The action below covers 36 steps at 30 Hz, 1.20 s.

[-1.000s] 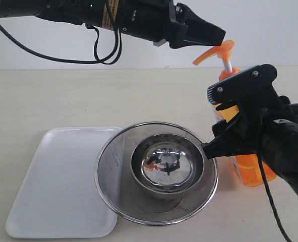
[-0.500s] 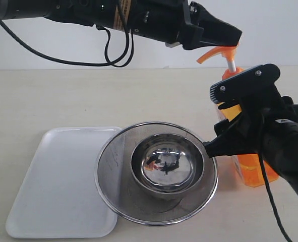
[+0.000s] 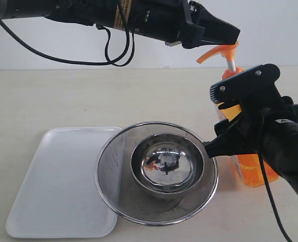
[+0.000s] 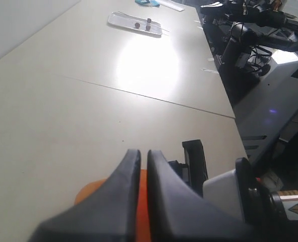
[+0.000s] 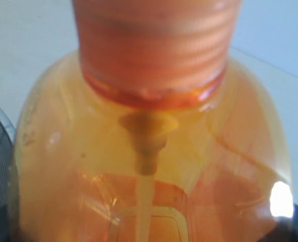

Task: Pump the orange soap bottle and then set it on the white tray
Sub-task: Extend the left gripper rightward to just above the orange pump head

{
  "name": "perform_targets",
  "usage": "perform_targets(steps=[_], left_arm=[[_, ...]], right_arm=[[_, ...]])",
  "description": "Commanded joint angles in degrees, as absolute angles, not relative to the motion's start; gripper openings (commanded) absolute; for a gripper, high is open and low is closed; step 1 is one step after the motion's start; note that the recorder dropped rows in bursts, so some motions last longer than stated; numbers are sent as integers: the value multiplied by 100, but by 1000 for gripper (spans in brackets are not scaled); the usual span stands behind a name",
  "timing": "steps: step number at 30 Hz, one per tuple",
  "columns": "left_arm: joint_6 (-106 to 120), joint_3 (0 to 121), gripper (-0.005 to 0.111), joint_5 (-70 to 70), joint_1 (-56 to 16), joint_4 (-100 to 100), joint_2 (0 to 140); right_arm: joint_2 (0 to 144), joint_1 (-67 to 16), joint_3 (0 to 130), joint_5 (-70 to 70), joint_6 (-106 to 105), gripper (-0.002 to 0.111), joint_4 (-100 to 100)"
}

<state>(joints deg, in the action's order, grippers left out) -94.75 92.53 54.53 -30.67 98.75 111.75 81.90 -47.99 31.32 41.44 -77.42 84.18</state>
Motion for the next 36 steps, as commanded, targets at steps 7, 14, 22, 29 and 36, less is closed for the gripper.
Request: perform_targets(steps=[7, 14, 22, 29, 36], left_arm=[[-9466, 9276, 5, 5301, -3117, 9995, 11144], [-9466, 9276, 5, 5199, -3106, 9995, 11144], [-9466, 9252, 5, 5313, -3106, 9995, 11155], [-9534, 9252, 5, 5479, -3106, 9995, 11212], [-9534, 9252, 5, 5528, -3106, 9995, 11224]], right_arm=[[8193, -4794, 3164, 4178, -7829, 0, 8317], [8193, -4794, 3164, 4178, -7829, 0, 8317], [8193, -4794, 3164, 4178, -7829, 0, 8317], [8193, -4794, 3164, 4178, -7829, 0, 8317], [8193, -4794, 3164, 4178, -7829, 0, 8317]])
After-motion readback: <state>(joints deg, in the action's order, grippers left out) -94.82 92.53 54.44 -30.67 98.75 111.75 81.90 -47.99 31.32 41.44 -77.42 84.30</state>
